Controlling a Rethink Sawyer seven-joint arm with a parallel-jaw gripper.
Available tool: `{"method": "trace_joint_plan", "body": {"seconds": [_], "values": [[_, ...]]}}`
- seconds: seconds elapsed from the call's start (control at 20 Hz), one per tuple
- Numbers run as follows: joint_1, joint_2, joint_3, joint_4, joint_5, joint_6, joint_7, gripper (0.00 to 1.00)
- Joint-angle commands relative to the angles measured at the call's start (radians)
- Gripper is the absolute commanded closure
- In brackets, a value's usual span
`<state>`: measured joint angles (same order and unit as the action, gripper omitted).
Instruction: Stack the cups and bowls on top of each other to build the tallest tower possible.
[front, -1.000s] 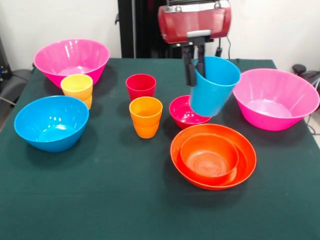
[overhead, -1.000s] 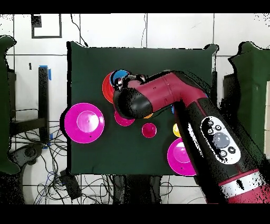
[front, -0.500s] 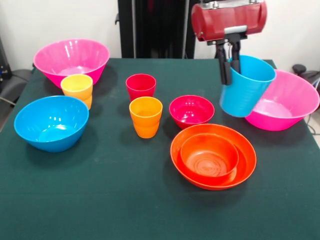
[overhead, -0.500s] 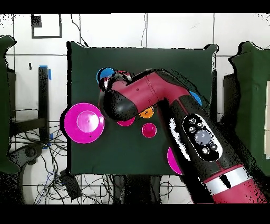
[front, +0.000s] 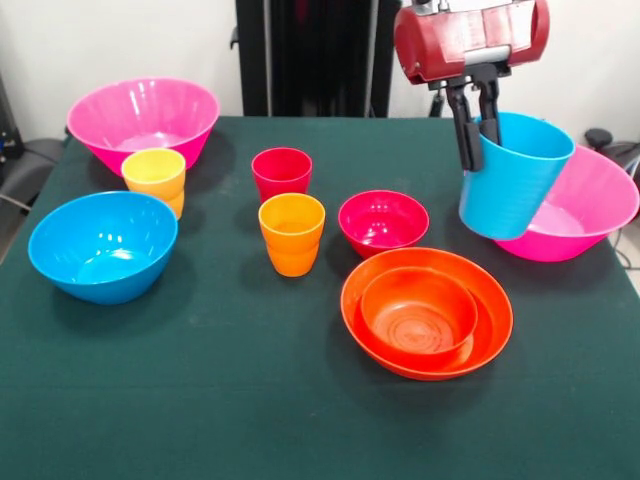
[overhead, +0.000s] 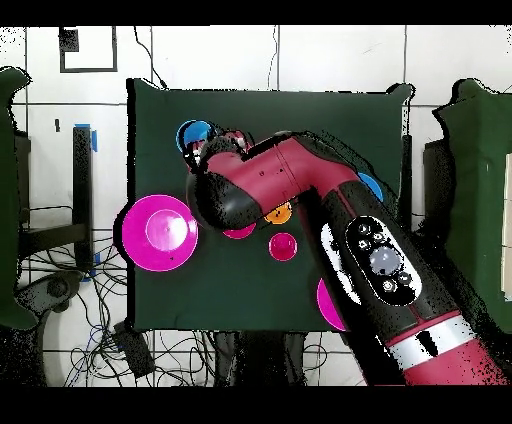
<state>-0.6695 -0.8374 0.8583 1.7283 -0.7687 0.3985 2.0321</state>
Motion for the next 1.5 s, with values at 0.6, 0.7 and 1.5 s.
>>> {"method": "trace_joint_plan", "body": {"seconds": [0.6,0.7,1.5], "values": [[-0.071,0.089,-0.020,0.075,-0.113,-0.040,-0.173,1.00],[-0.080,0.096,-0.018,0.082,-0.125,-0.051,-0.173,1.00],[0.047,0.151,-0.148,0.037,-0.203,-0.098,-0.037,1.00]]}}
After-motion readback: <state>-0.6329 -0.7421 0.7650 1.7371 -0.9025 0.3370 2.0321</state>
